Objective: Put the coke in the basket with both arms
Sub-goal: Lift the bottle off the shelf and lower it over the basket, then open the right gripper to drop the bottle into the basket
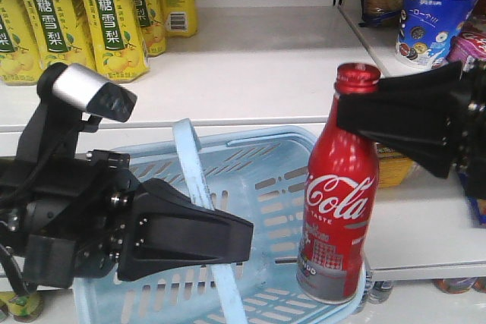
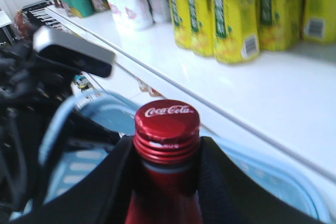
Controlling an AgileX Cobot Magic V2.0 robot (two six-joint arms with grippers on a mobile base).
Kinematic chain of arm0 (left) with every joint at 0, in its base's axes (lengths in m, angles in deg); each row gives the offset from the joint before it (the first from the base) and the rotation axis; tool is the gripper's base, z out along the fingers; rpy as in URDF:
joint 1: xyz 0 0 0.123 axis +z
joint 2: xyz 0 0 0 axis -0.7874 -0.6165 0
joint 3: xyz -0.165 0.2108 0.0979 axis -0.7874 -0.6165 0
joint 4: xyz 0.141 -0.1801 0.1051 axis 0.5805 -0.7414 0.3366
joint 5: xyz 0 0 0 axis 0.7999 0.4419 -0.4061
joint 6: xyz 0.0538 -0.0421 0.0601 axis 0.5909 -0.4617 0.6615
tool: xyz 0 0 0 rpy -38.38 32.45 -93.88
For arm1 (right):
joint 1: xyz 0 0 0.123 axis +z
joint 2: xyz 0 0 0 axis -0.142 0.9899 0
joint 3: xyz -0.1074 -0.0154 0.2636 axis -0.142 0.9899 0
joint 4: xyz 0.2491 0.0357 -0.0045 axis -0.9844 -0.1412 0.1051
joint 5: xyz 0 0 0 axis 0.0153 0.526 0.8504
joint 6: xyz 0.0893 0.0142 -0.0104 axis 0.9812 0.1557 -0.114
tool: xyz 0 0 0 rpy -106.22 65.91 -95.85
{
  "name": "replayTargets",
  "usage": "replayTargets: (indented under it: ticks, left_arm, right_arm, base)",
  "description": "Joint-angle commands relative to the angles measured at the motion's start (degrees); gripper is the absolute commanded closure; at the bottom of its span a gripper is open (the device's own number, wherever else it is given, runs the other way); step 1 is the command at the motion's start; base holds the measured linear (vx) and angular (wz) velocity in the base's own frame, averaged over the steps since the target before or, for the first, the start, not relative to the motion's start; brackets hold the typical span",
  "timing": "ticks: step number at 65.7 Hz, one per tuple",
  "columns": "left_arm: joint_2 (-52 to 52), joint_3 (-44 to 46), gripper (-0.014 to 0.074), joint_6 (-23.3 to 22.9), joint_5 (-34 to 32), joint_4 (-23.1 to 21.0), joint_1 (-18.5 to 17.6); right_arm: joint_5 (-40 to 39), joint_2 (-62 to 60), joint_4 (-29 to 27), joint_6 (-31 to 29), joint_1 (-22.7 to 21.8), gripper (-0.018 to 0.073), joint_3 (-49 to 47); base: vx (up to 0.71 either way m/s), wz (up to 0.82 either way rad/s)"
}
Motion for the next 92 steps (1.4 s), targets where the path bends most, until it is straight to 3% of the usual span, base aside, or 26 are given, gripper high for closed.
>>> replayTargets:
  ticks: [1, 14, 26, 38, 51, 74, 84, 92]
  left_arm:
    - [1.5, 1.6, 0.0603, 0.5, -4.4, -5.7, -0.2]
    - [1.5, 1.6, 0.0603, 0.5, -4.4, -5.8, -0.2]
    - [1.5, 1.6, 0.0603, 0.5, -4.4, -5.8, -0.2]
    - [1.5, 1.6, 0.0603, 0.5, -4.4, -5.7, -0.2]
    - [1.5, 1.6, 0.0603, 0.5, -4.4, -5.7, -0.2]
    - [1.5, 1.6, 0.0603, 0.5, -4.4, -5.7, -0.2]
    - [1.5, 1.6, 0.0603, 0.5, -4.4, -5.7, -0.2]
    - [1.5, 1.6, 0.0603, 0.5, -4.4, -5.7, -0.2]
  right_arm:
    - [3.3, -0.1, -1.7, -2.3, -0.3, 0.0564, 1.6]
    - [3.6, 1.9, -3.0, -3.8, 0.7, 0.0564, 4.5]
    - [7.4, 4.9, -1.1, -5.1, 8.5, 0.0557, 4.5]
    - [16.5, 6.7, 0.0, -5.7, 14.3, 0.0514, 4.5]
    - [17.5, 6.9, 0.0, -5.5, 14.5, 0.0397, 4.5]
    - [19.3, 6.8, 0.0, -5.3, 14.5, 0.0067, 4.5]
    - [20.3, 5.3, 0.0, -5.0, 14.5, 0.0054, 4.5]
    - [20.6, 2.0, 0.0, -5.0, 14.5, 0.0124, 4.5]
  base:
    - [0.0, 0.0]
    - [0.0, 0.0]
    - [0.0, 0.0]
    - [0.0, 0.0]
    - [0.0, 0.0]
    - [0.0, 0.0]
    - [0.0, 0.0]
    - [0.0, 0.0]
